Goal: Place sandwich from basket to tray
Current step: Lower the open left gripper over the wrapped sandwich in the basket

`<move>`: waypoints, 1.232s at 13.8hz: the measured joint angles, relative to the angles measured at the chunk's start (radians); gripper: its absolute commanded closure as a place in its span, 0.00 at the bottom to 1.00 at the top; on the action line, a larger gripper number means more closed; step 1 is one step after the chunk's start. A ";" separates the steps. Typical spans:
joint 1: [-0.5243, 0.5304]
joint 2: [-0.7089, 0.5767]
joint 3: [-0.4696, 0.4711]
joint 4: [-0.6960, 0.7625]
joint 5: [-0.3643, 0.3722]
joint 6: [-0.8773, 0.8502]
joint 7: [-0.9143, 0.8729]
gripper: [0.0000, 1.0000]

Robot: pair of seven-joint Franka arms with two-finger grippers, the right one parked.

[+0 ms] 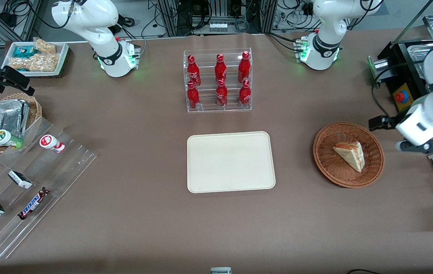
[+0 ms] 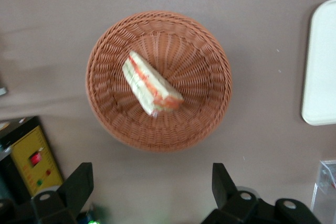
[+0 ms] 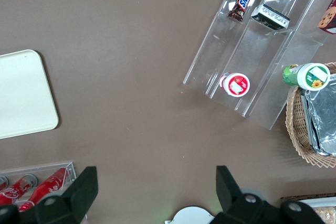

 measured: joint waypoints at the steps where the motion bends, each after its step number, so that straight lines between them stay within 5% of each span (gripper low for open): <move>1: 0.000 0.003 0.001 -0.054 0.000 0.065 -0.015 0.00; 8: 0.050 0.010 0.015 -0.370 0.002 0.495 -0.163 0.00; 16: 0.050 0.089 0.003 -0.417 0.003 0.627 -0.887 0.00; 17: 0.051 0.107 0.003 -0.417 0.002 0.640 -0.921 0.14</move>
